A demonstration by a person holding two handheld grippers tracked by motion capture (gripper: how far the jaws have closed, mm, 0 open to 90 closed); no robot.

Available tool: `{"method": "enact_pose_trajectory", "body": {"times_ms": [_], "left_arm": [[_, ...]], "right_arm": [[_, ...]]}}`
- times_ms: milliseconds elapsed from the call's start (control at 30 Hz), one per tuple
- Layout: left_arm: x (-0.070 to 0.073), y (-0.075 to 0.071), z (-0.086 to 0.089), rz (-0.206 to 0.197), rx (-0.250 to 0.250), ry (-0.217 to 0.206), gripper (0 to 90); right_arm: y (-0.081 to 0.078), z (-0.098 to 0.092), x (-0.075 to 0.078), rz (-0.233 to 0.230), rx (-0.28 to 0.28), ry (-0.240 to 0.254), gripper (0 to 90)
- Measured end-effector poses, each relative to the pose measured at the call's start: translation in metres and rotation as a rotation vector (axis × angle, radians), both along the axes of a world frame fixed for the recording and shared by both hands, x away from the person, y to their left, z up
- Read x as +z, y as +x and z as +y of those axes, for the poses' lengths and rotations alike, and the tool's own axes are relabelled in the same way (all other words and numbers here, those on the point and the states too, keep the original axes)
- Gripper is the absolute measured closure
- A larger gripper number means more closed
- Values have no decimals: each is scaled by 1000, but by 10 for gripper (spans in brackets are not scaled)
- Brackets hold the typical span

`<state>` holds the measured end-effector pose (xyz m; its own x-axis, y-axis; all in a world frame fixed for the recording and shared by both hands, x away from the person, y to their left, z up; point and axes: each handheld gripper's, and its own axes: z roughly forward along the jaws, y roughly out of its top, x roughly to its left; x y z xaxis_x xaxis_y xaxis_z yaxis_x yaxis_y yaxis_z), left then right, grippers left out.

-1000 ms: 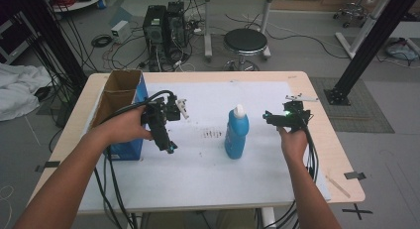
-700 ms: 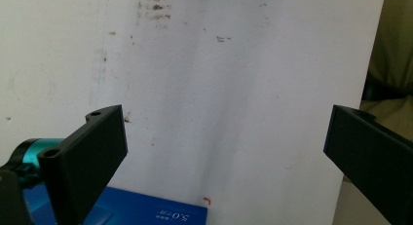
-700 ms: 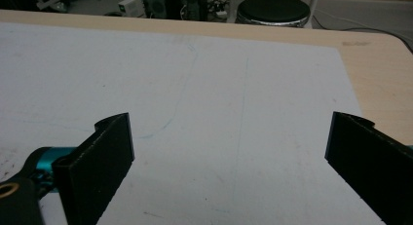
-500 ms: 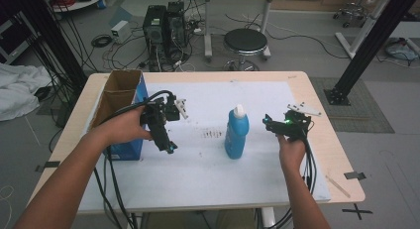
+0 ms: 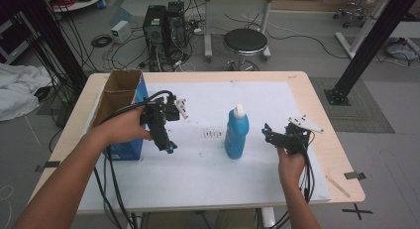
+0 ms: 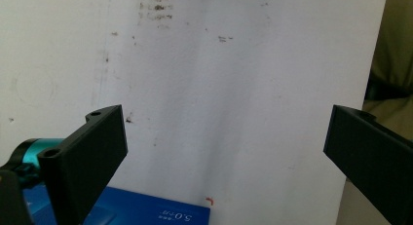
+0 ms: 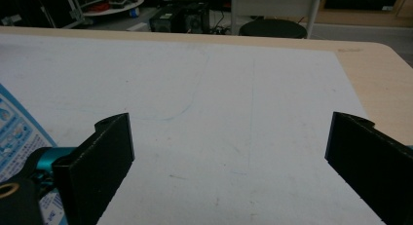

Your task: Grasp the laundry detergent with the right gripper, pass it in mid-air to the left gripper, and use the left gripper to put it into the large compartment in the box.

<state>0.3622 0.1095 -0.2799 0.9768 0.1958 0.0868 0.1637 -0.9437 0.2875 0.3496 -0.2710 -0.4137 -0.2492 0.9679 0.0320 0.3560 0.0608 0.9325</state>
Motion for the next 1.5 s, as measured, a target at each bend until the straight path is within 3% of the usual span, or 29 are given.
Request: {"method": "enact_pose_trajectory", "body": {"times_ms": [667,867,1500], "left_arm": [[-1,-5,2,-6,-6,2,21],[-2,-6,2,-6,-9,0,21],[-3,-6,7,-3,-11,5,21]], "right_arm": [[-55,12,5,-77,-5,12,28],[-70,23,11,-96,-9,-18,28],[-95,52,16,-115,-28,-10,28]]}}
